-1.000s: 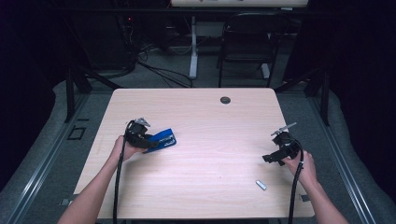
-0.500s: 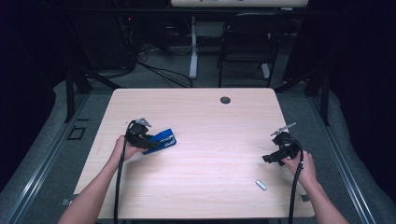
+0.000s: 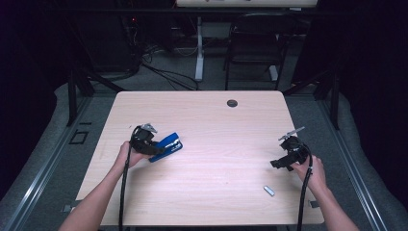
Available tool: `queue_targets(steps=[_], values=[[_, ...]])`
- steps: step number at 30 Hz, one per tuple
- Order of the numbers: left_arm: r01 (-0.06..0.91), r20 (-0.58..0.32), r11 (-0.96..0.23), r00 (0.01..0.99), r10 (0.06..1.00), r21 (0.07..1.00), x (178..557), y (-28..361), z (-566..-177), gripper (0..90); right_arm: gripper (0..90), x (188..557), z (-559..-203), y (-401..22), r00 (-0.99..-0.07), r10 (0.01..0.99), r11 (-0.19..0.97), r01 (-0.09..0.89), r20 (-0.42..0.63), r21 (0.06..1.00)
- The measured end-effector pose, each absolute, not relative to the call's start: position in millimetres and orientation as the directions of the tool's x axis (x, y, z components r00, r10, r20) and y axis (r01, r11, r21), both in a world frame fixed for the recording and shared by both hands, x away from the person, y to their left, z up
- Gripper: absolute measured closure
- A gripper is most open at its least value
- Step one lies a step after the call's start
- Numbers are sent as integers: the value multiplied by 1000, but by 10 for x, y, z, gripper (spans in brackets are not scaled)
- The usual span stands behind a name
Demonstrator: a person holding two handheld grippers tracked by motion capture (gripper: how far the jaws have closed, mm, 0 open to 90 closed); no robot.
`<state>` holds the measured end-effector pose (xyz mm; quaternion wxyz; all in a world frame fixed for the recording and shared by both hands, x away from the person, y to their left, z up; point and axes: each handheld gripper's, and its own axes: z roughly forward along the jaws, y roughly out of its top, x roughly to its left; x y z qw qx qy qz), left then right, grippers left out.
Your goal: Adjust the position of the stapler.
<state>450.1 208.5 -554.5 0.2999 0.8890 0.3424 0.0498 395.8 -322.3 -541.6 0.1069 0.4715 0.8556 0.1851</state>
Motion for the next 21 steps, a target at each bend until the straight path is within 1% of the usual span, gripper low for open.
queue_targets(steps=[1, 5, 12, 18, 19, 21], values=[[579, -128, -582, 763, 633, 571, 4497, 2079, -5547, 636, 63, 3958, -5418, -3224, -533, 846, 488, 767, -9, 416], [568, -118, -597, 773, 623, 567, 4478, 2039, -5535, 656, 63, 3958, -5423, -3232, -534, 845, 486, 768, -3, 418], [562, -112, -597, 775, 622, 573, 4460, 2027, -5536, 659, 64, 3955, -5420, -3232, -535, 845, 488, 766, -7, 419], [544, -112, -609, 791, 601, 577, 4439, 2002, -5508, 661, 64, 3956, -5423, -3237, -535, 845, 488, 766, -5, 418], [536, -107, -617, 798, 593, 577, 4419, 1974, -5495, 660, 64, 3948, -5436, -3231, -522, 853, 470, 768, -1, 436], [530, -105, -620, 802, 588, 579, 4412, 1962, -5488, 661, 64, 3946, -5435, -3230, -520, 854, 469, 768, -4, 436]])
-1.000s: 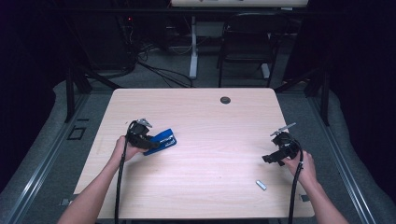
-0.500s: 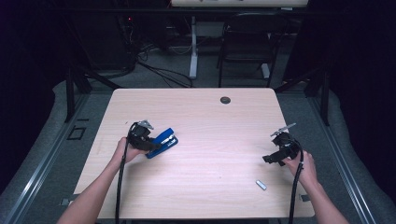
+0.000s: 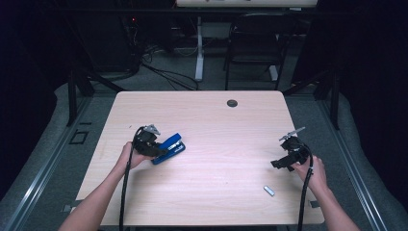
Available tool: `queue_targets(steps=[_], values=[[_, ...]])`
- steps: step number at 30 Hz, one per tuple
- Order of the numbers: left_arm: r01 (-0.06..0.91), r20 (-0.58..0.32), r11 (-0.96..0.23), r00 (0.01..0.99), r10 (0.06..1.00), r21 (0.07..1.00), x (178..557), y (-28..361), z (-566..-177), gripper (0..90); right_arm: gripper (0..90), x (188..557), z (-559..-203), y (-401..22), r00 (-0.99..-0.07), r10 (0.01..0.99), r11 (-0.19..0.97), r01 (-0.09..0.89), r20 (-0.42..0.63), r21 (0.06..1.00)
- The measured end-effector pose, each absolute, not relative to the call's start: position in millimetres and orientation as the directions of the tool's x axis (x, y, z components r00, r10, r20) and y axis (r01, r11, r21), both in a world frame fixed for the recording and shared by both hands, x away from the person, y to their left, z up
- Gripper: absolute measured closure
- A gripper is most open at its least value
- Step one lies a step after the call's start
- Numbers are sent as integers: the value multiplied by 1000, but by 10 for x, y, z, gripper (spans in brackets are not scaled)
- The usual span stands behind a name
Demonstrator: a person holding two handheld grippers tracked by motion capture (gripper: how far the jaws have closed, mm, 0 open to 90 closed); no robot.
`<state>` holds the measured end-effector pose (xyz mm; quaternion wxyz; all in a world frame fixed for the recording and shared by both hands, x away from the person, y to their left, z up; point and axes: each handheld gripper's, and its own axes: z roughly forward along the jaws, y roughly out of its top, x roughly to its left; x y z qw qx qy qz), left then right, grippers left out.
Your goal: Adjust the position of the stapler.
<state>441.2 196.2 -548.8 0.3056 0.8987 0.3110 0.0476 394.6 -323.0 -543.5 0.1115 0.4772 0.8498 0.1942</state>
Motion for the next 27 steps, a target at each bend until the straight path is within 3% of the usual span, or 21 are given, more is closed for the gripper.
queue_targets(steps=[27], values=[[406, -95, -634, 880, 465, 658, 4181, 1576, -5267, 664, 65, 3946, -5409, -3242, -532, 847, 488, 767, -13, 417]])
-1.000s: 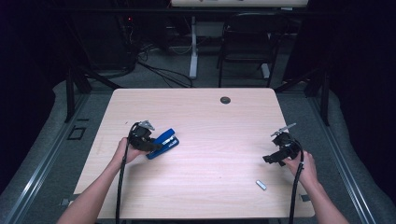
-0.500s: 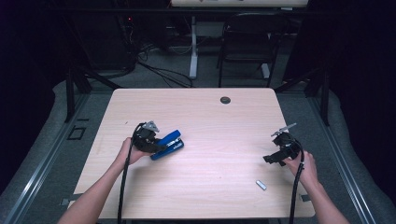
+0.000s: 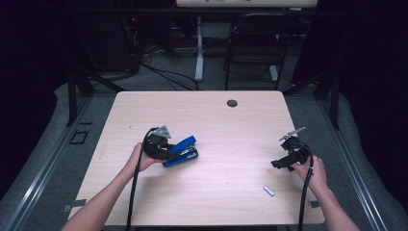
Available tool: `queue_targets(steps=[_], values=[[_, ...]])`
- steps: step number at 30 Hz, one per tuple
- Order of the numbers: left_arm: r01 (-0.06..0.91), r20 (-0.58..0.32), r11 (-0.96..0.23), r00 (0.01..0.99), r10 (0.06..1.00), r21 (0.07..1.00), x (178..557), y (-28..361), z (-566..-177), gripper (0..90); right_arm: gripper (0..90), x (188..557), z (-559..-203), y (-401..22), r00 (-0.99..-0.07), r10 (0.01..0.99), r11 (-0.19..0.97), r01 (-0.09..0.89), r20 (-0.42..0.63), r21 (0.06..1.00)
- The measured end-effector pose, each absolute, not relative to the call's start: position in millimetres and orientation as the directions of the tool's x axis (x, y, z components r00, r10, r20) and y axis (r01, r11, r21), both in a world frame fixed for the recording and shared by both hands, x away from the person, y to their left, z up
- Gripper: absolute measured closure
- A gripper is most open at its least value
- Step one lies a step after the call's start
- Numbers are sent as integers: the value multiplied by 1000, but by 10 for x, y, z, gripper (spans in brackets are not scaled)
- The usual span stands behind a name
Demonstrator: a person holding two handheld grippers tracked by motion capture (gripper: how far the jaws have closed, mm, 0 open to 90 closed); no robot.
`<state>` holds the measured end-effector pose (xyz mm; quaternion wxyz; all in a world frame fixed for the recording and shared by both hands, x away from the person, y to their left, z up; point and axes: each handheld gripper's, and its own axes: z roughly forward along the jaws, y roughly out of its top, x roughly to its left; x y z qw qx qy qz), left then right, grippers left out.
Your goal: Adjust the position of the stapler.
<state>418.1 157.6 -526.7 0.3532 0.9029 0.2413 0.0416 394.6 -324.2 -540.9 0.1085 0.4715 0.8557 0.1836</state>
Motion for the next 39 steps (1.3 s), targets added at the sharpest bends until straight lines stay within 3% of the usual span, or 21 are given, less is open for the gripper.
queue_targets(steps=[10, 21, 39], values=[[385, -99, -635, 894, 437, 670, 4132, 1486, -5248, 666, 65, 3945, -5412, -3233, -533, 846, 486, 766, -7, 421], [307, -93, -681, 938, 333, 665, 4025, 1259, -5329, 666, 65, 3950, -5436, -3228, -534, 845, 485, 767, -2, 420], [306, -120, -676, 944, 308, 670, 4018, 1231, -5393, 666, 65, 3962, -5437, -3217, -546, 838, 507, 770, -13, 388]])
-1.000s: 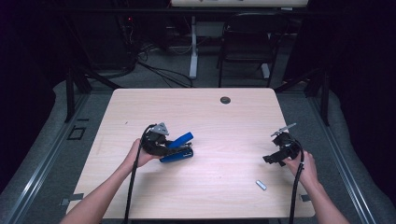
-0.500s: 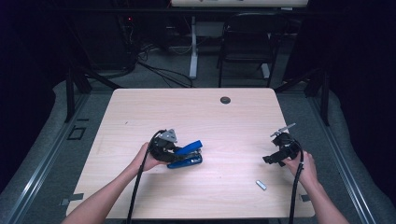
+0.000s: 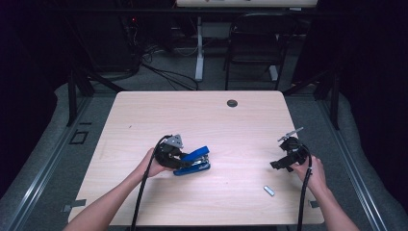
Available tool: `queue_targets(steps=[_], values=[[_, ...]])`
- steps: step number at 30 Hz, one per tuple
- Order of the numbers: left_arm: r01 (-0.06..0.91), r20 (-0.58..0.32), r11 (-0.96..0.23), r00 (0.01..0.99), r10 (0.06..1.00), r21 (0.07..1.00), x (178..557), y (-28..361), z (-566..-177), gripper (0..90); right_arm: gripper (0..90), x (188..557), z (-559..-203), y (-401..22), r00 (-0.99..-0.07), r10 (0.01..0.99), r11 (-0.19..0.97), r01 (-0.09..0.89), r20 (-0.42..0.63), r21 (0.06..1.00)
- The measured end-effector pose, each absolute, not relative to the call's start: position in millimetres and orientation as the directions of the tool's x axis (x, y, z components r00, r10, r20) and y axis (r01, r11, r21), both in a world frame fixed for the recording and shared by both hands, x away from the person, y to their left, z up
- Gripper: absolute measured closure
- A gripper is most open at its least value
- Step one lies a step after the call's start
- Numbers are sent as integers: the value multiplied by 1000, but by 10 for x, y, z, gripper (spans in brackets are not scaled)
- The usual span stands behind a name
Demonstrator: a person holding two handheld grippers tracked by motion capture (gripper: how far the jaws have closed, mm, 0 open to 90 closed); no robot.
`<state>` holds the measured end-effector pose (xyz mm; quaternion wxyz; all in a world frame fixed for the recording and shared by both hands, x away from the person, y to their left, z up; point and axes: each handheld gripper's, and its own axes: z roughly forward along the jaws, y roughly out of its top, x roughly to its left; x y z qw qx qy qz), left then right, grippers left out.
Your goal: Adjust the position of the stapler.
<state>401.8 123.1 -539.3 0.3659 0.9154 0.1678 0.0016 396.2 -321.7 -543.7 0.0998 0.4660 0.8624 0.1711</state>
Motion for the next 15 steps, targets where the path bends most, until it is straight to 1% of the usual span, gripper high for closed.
queue_targets(steps=[2, 6, 13, 15], values=[[305, -112, -687, 944, 311, 659, 4009, 1224, -5390, 666, 66, 3958, -5453, -3205, -540, 842, 495, 770, -3, 402], [297, -100, -702, 946, 309, 647, 4003, 1213, -5383, 666, 66, 3962, -5453, -3203, -548, 837, 508, 768, -11, 391], [302, -101, -716, 945, 310, 629, 4010, 1236, -5423, 664, 67, 3960, -5463, -3202, -543, 840, 500, 770, -4, 397], [294, -87, -729, 947, 308, 619, 4002, 1237, -5443, 664, 68, 3962, -5462, -3203, -547, 837, 504, 769, -3, 393]])
